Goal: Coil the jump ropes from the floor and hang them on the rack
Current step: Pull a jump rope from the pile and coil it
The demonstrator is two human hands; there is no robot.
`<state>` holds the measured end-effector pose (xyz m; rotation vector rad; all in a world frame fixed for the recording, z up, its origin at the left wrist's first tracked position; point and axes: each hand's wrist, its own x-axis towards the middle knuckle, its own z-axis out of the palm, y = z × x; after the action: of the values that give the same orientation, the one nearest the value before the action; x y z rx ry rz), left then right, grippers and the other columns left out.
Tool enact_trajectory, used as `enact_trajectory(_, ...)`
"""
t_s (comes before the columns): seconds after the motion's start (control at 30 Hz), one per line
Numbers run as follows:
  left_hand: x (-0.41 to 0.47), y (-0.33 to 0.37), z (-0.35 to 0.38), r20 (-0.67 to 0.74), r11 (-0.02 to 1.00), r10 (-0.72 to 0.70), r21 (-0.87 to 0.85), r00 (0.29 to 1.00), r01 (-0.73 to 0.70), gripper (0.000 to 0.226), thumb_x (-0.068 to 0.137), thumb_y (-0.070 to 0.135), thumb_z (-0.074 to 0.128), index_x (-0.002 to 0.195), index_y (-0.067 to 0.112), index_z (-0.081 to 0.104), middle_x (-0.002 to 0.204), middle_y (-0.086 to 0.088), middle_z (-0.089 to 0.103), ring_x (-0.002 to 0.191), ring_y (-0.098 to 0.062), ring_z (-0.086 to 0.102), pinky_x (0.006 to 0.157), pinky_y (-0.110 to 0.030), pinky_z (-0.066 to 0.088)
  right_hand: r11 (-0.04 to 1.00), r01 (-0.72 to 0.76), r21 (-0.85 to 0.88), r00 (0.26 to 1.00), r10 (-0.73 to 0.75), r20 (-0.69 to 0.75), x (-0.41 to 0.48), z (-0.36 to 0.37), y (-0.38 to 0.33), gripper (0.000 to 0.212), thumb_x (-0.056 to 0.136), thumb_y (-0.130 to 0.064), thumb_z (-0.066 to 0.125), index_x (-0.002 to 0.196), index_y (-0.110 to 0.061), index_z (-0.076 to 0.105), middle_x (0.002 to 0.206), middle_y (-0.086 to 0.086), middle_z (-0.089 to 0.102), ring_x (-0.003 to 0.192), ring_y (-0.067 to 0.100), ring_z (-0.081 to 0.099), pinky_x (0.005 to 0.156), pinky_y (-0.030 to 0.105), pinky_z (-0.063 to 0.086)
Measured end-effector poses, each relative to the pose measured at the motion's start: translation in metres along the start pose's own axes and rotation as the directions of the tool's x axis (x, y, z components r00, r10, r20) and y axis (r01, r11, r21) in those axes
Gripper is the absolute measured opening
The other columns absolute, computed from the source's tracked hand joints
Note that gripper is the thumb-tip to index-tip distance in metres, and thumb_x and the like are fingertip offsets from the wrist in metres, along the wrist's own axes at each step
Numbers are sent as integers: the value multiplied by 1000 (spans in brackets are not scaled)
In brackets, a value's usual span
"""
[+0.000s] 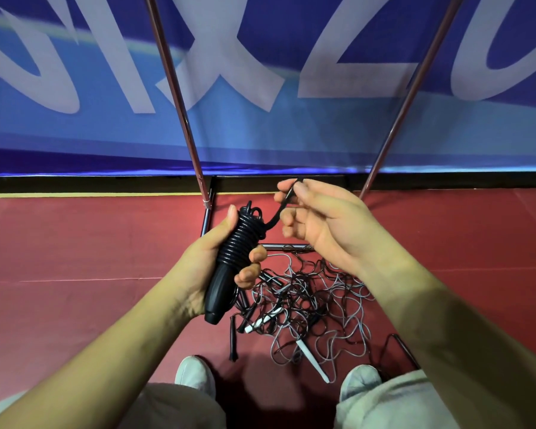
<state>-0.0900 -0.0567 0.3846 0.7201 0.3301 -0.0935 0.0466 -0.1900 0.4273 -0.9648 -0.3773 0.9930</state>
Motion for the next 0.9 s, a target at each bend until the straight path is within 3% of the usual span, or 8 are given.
enact_trajectory(0.07, 0, -1, -1, -5, 1000, -7, 17, 1000, 7, 47, 93, 58, 40, 101, 14, 51, 68, -7, 45, 41, -14, 43, 36, -19, 34, 997, -18, -73, 998, 14, -62, 1, -2, -1, 19, 96, -5, 46, 110, 4, 56, 87, 17, 60, 52, 20, 51, 42, 27, 43)
enact_trajectory(0.13, 3, -3, -4, 21, 999, -19, 43, 1000, 19, 47, 93, 59, 47, 108, 14, 50, 69, -9, 47, 42, -16, 46, 37, -21, 33, 944, -40, -329, 993, 1, -117, 3, -5, -1, 24, 94, -2, 43, 113, -5, 57, 72, 11, 53, 43, 17, 39, 39, 22, 30)
enact_trajectory(0.2, 6, -5, -8, 44, 997, -38, 70, 998, 34, 55, 89, 59, 58, 122, 16, 48, 71, -11, 49, 43, -19, 49, 39, -23, 33, 739, -7, -674, 997, -50, -65, 2, -7, 3, 27, 92, -5, 52, 112, -19, 63, 58, -1, 46, 41, 10, 34, 40, 22, 27)
enact_trajectory(0.27, 7, -8, -11, 47, 993, -50, 109, 998, 45, 72, 87, 58, 62, 137, 11, 44, 71, -11, 49, 44, -20, 50, 39, -23, 37, 544, 65, -837, 996, -81, 25, 0, -7, 7, 15, 90, -14, 66, 102, -21, 71, 53, -12, 50, 44, 2, 40, 47, 16, 33)
enact_trajectory(0.5, 7, -11, -11, 35, 978, -30, 208, 999, 22, 74, 89, 57, 57, 146, 14, 39, 68, -11, 51, 41, -21, 50, 38, -23, 40, 469, 63, -881, 995, -98, 19, 2, -12, 14, 9, 83, -15, 73, 80, -22, 70, 59, -11, 47, 50, 1, 39, 52, 14, 33)
enact_trajectory(0.63, 9, -17, -6, -7, 967, -3, 255, 1000, 5, 87, 71, 69, 70, 136, 14, 51, 64, -14, 52, 36, -22, 49, 35, -23, 40, 410, 69, -910, 995, -89, 35, -3, -6, 21, 2, 86, -18, 66, 84, -18, 66, 59, -9, 46, 53, 4, 37, 53, 22, 33)
enact_trajectory(0.73, 11, -15, -6, -48, 951, 65, 307, 997, -48, 95, 68, 68, 75, 137, 12, 41, 67, -18, 50, 39, -22, 48, 37, -24, 41, 352, 135, -926, 984, -155, 84, -6, 0, 20, 4, 88, -22, 63, 84, -21, 62, 61, -2, 52, 53, 5, 39, 53, 28, 36)
enact_trajectory(0.9, 9, -11, 0, -32, 903, 194, 396, 980, -166, 48, 89, 45, 61, 110, 9, 38, 69, -23, 47, 42, -24, 46, 41, -27, 40, 442, 93, -892, 965, -262, -29, -6, 8, 25, 10, 88, -19, 61, 79, -17, 60, 49, -13, 45, 48, 6, 36, 51, 28, 34)
